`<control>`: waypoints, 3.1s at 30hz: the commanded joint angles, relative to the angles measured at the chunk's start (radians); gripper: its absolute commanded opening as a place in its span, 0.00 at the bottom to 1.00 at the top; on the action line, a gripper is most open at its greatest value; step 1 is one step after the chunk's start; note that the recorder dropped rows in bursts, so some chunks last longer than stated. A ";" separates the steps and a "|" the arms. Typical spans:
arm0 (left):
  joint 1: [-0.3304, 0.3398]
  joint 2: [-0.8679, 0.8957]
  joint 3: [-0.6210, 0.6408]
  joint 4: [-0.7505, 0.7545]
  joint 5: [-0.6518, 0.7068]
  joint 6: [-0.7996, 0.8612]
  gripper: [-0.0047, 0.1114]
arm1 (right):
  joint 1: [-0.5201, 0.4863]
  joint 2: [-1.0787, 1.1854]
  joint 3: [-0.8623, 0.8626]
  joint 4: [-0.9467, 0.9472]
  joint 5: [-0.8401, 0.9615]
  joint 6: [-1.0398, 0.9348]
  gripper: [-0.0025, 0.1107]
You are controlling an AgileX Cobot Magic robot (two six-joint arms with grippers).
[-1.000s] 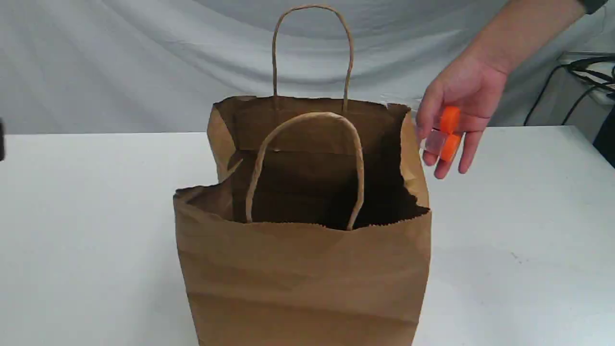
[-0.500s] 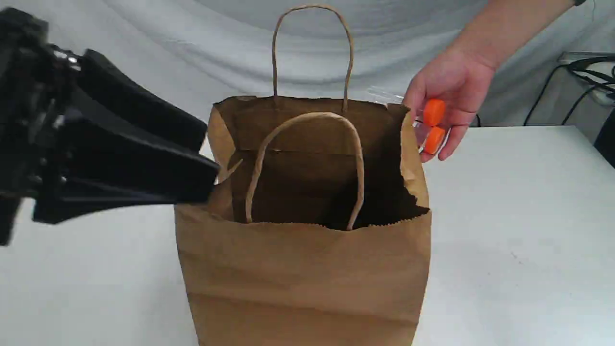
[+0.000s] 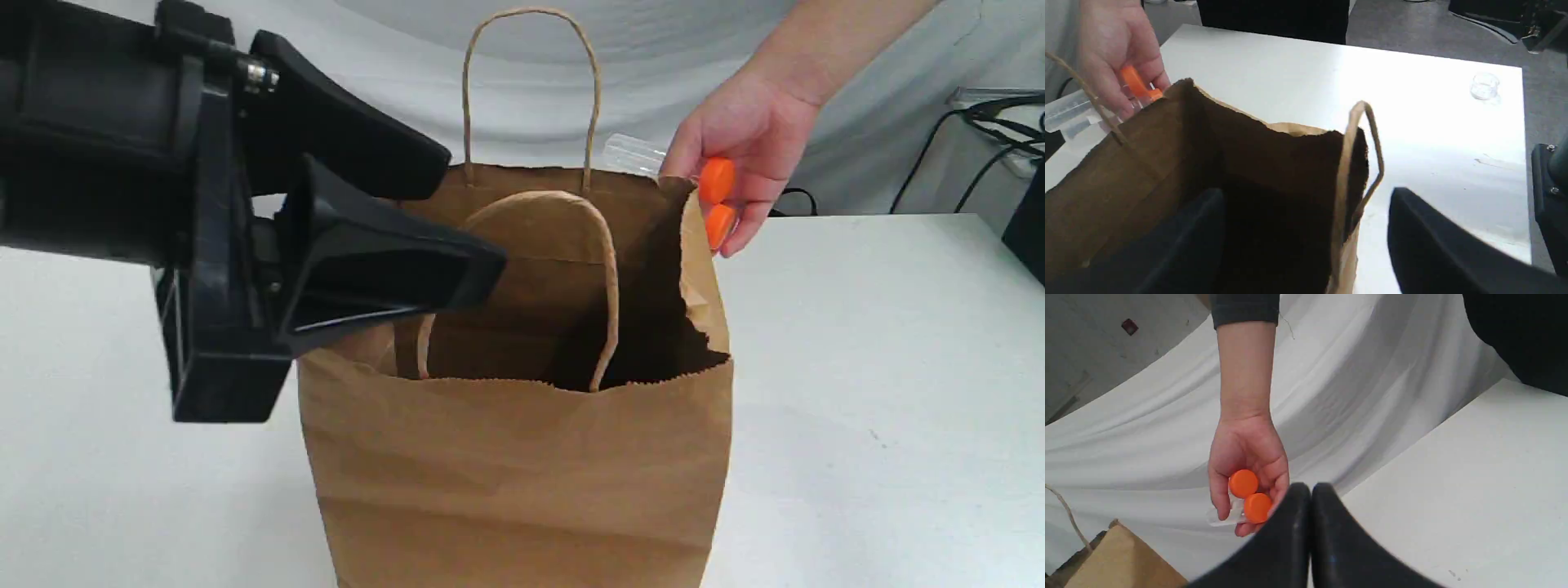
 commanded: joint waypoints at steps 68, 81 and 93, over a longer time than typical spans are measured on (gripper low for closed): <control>-0.006 0.093 -0.006 -0.054 -0.016 -0.015 0.04 | 0.284 1.566 -1.721 -0.210 1.083 -0.656 0.17; -0.006 0.093 -0.006 -0.054 0.000 -0.021 0.04 | 0.396 1.708 -1.721 -0.277 1.061 -0.688 0.50; -0.006 0.093 -0.006 -0.054 0.003 -0.028 0.04 | 0.401 1.782 -1.719 -0.198 1.024 -0.710 0.50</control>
